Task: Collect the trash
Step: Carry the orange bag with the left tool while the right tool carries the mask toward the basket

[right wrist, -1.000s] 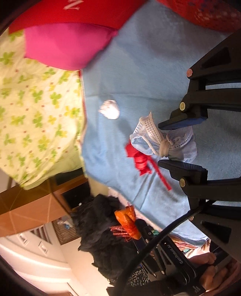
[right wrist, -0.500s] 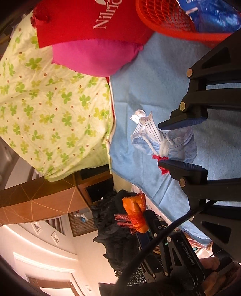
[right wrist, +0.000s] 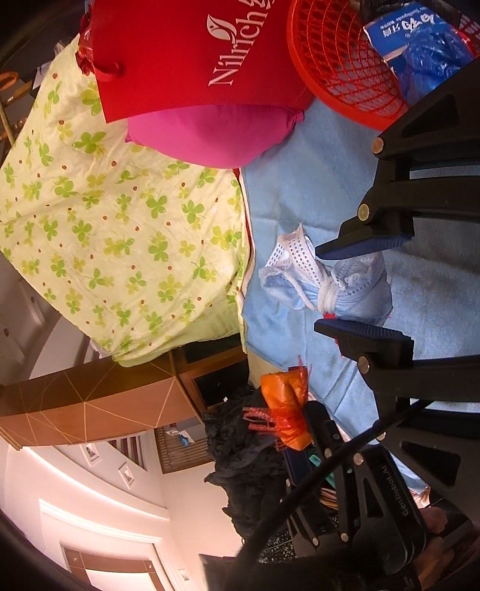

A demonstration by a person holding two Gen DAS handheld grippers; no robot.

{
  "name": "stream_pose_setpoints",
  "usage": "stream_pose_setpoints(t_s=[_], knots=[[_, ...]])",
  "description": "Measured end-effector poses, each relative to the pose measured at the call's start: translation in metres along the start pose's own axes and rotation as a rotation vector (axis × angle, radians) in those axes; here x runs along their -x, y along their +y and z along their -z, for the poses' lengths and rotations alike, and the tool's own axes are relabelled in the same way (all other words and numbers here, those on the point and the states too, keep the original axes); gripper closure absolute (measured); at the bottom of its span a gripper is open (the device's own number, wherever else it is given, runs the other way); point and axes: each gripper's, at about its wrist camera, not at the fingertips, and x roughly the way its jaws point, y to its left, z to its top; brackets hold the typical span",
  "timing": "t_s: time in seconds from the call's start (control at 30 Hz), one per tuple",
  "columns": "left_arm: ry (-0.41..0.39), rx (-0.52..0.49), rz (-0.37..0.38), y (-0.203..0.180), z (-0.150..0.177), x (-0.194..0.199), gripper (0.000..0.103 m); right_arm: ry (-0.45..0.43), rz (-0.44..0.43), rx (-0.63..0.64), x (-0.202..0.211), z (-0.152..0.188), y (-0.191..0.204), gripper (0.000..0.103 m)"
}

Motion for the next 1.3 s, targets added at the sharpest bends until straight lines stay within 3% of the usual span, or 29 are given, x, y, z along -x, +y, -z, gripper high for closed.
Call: stream_pose_setpoints(t_s=[1.3], knots=[[-0.007,-0.038,0.056,-0.025,-0.010,0.003,0.057,-0.093,0.063,-0.073,0.036,-0.009,-0.033,0.068]])
